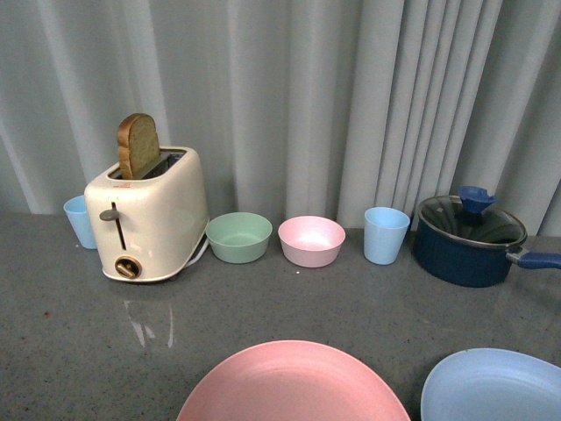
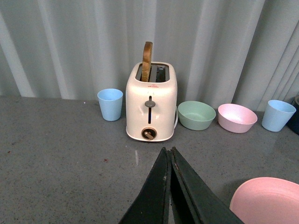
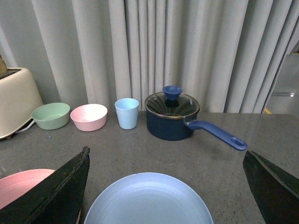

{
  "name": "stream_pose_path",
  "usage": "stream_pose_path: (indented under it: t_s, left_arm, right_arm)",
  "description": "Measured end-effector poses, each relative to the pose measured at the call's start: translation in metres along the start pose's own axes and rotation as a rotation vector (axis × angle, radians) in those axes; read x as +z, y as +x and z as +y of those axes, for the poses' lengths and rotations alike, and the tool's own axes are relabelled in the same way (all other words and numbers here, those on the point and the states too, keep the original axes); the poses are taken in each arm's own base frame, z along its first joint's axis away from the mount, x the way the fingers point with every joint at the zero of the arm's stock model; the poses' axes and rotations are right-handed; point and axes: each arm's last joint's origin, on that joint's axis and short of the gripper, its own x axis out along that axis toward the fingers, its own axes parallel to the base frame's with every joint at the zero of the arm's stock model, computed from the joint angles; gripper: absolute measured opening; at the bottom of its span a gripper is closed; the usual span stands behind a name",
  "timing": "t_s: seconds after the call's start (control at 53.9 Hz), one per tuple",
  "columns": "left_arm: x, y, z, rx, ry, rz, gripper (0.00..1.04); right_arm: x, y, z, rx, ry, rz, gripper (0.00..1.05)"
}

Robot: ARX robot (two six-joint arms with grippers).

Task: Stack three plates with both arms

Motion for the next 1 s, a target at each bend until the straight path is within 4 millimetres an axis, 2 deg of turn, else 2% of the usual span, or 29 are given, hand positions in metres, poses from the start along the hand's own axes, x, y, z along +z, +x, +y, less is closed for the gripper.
stream_pose_path:
  t_s: [0.834, 1.001]
  left_arm:
    - [0.002, -0.025, 0.000, 0.000, 0.000, -0.010, 0.04]
    - [0.000, -0.036, 0.000, 0.000, 0.000, -0.006, 0.04]
  right_arm:
    - [0.000, 0.000, 0.000, 0.000, 0.000, 0.000, 0.97]
    - [0.000, 0.000, 0.000, 0.000, 0.000, 0.000, 0.97]
